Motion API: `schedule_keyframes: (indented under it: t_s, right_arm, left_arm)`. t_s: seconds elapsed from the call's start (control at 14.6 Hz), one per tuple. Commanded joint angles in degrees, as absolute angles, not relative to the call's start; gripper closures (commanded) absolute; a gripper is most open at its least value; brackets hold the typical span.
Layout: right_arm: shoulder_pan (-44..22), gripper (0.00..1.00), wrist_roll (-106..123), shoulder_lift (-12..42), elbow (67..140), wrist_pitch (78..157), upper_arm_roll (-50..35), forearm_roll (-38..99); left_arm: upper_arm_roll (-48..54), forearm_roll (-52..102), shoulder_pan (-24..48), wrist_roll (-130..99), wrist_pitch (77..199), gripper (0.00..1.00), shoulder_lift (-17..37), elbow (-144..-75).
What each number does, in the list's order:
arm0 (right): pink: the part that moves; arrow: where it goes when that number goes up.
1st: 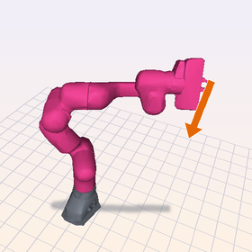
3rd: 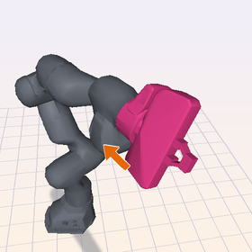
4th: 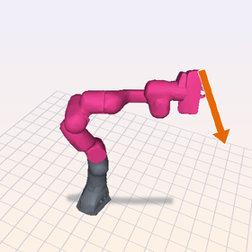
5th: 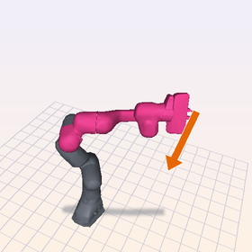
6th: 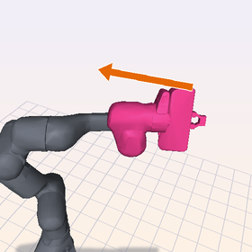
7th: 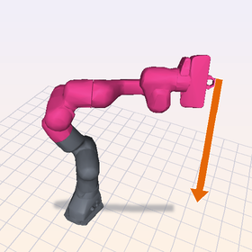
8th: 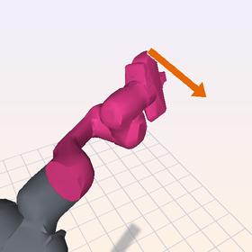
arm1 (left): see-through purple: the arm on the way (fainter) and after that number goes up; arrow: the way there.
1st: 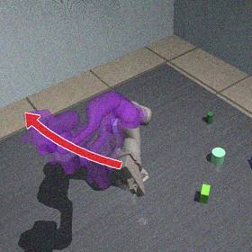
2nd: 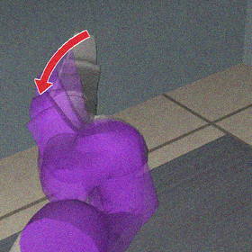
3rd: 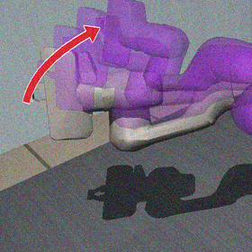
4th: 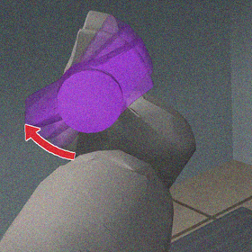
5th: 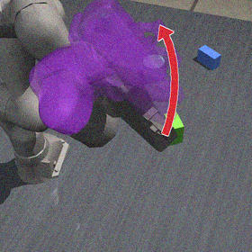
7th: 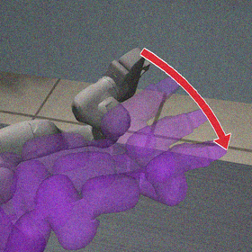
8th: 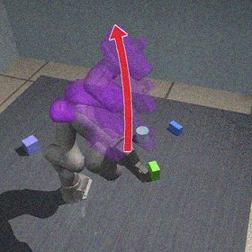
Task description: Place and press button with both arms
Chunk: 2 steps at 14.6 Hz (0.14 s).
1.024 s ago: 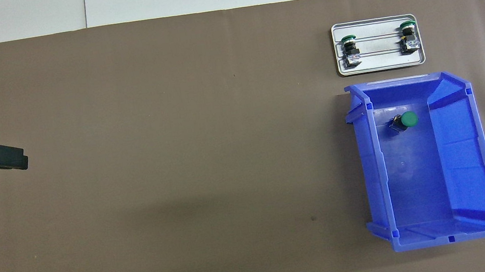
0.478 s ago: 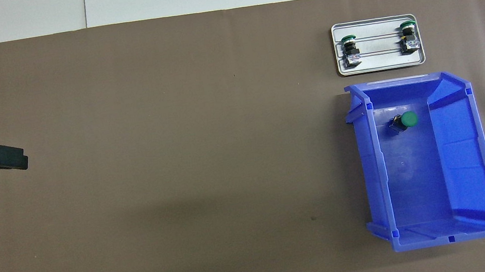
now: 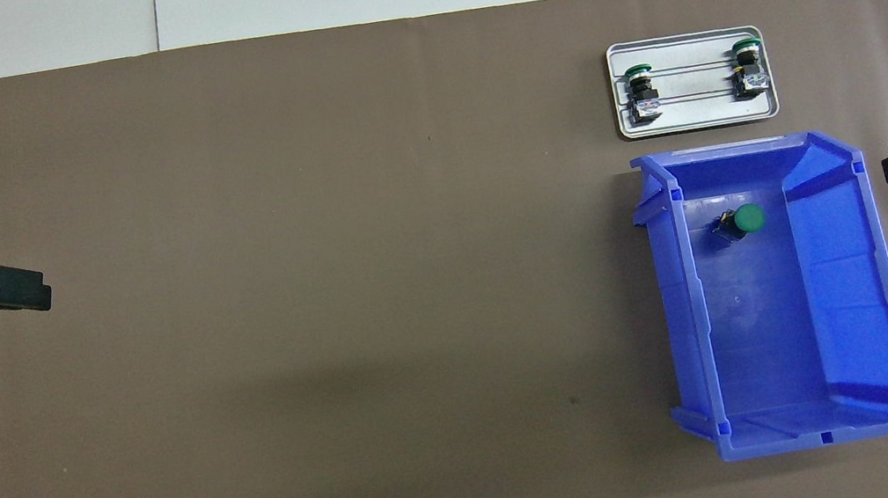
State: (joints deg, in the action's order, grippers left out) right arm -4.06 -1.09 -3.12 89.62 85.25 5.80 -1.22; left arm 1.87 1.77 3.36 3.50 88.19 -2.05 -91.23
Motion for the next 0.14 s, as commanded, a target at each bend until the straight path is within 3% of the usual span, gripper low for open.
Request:
schedule_keyframes:
  t_s: [0.0, 0.07]
  right_arm:
    - [-3.9, 0.00, -1.6, -3.8, 90.7, 86.1, 5.9, -0.1]
    - [-3.9, 0.00, -1.9, -3.8, 90.7, 86.1, 5.9, -0.1]
  left_arm:
    - [1.9, 1.4, 3.1, 3.9, 88.0, 0.00, -3.5, -92.7]
    - [1.9, 1.4, 3.1, 3.9, 88.0, 0.00, -3.5, -92.7]
